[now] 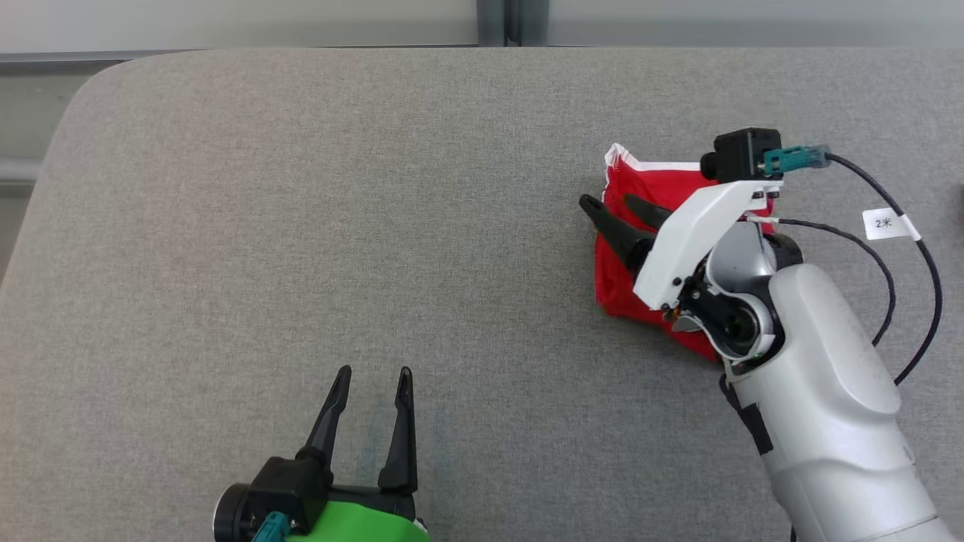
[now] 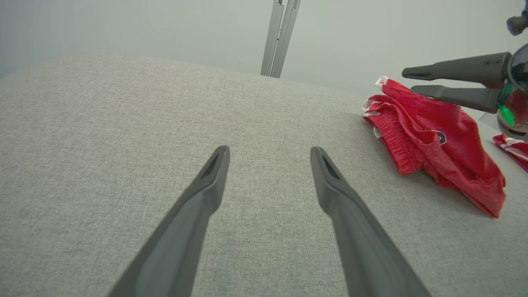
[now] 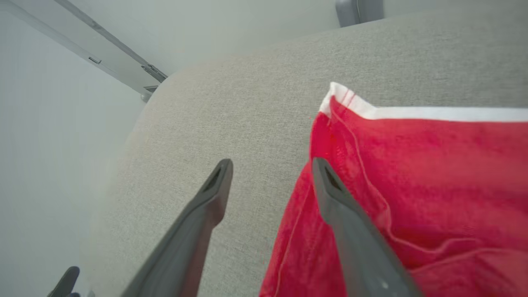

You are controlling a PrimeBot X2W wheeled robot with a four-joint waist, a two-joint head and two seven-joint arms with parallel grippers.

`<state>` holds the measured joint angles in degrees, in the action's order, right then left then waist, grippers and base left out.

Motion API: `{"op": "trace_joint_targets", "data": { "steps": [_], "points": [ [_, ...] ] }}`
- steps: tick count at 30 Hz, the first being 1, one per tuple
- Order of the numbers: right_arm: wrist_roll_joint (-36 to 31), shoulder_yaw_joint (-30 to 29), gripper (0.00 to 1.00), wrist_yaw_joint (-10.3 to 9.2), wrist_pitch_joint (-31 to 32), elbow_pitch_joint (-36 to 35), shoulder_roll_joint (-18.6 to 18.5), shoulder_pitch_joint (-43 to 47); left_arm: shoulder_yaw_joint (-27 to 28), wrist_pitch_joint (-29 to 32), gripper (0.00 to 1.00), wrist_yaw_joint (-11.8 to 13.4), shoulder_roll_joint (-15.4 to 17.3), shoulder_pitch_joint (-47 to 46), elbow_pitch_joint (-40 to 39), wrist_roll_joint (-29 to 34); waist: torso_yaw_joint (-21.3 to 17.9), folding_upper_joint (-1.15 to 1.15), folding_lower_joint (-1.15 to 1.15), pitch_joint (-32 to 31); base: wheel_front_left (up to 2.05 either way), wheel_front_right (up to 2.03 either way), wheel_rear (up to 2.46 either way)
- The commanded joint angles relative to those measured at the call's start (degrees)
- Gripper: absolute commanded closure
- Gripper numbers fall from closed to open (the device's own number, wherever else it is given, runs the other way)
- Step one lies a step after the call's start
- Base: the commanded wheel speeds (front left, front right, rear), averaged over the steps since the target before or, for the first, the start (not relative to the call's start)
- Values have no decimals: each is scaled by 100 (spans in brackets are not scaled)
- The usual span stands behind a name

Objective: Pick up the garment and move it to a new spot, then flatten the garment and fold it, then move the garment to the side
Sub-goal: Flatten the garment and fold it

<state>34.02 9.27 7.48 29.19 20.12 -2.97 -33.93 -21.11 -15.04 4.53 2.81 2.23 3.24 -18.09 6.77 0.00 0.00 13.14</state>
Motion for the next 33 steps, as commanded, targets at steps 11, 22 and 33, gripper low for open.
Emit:
{"op": "trace_joint_targets", "data": {
  "steps": [11,22,33],
  "points": [
    [-622,875,0,2,-2307,-756,-571,873,512,-16,0,-19,19,398,-81,77,-318,0,0,-639,0,0,0],
    [-1877,-45,0,1,-4412,-556,-1320,2572,1158,-16,0,-161,20,907,-278,292,-759,0,0,-1266,0,0,0],
    [-2510,-1171,0,0,-4438,-1320,-979,3688,1515,-16,0,-391,20,1107,27,506,-817,0,0,-1448,0,0,0]
  ]
}}
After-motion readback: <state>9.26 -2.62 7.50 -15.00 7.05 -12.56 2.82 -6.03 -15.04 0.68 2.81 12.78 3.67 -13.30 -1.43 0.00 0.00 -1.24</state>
